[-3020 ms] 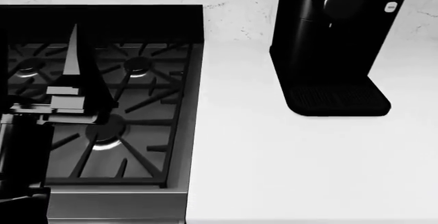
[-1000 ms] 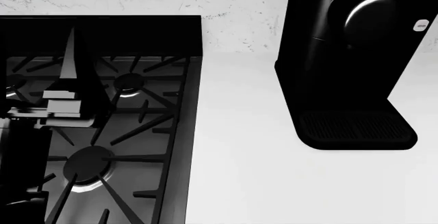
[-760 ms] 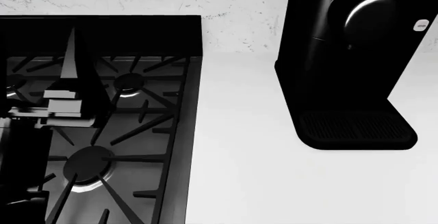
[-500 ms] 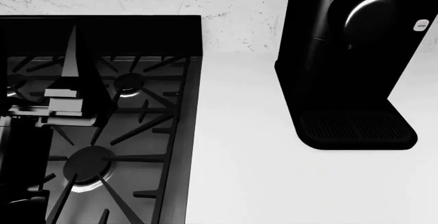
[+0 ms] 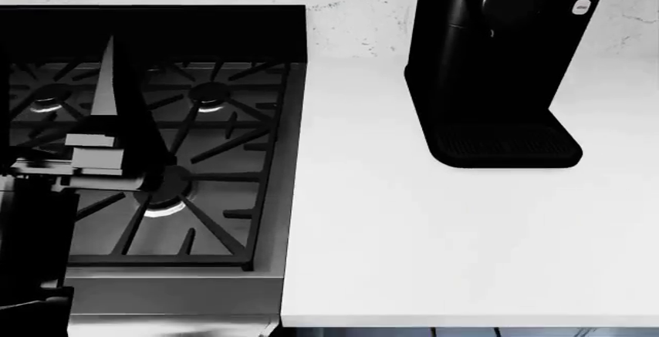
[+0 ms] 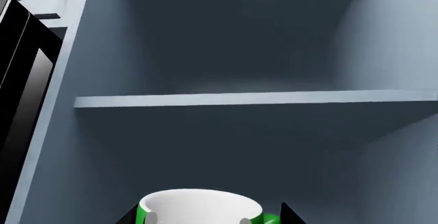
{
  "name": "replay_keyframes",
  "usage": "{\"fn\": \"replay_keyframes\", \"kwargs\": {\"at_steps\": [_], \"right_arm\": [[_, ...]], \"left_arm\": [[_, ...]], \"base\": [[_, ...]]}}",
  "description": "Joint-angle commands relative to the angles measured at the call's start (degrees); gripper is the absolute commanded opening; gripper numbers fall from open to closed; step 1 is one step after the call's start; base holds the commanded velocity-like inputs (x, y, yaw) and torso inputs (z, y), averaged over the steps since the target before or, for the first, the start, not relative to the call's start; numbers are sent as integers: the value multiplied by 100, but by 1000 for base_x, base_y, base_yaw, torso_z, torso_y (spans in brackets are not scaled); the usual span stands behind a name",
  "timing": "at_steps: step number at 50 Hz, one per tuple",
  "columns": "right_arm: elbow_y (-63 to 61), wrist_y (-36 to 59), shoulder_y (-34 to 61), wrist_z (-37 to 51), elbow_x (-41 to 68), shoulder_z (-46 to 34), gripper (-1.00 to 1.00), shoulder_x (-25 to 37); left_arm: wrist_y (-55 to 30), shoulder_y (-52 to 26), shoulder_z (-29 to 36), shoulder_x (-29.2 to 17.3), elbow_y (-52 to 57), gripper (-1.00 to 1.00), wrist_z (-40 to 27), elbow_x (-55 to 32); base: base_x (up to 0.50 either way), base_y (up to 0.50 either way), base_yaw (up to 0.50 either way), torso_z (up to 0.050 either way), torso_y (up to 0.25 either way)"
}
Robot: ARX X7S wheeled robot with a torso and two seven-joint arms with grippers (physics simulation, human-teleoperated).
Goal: Pick the mug from the cabinet, place it under the coffee machine dispenser, and press the start button.
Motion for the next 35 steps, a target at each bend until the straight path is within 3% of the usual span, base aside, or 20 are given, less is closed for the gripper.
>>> {"fn": "replay_keyframes", "kwargs": {"at_steps": [1,23,35], "right_arm": [[6,-161,148,-319,-235,-10,-100,57],[-1498,1246,144,-945,315,109,-100,254],[-4510,3479,-628,-896,775,335,-100,324]], "left_arm": [[12,-10,38,-19,-4,100,-16,-6],[47,-54,136,-46,-20,100,-14,-22],[91,-1,159,-51,-36,100,-27,3]], "base": [[0,0,0,0,0],[0,0,0,0,0],[0,0,0,0,0]]}}
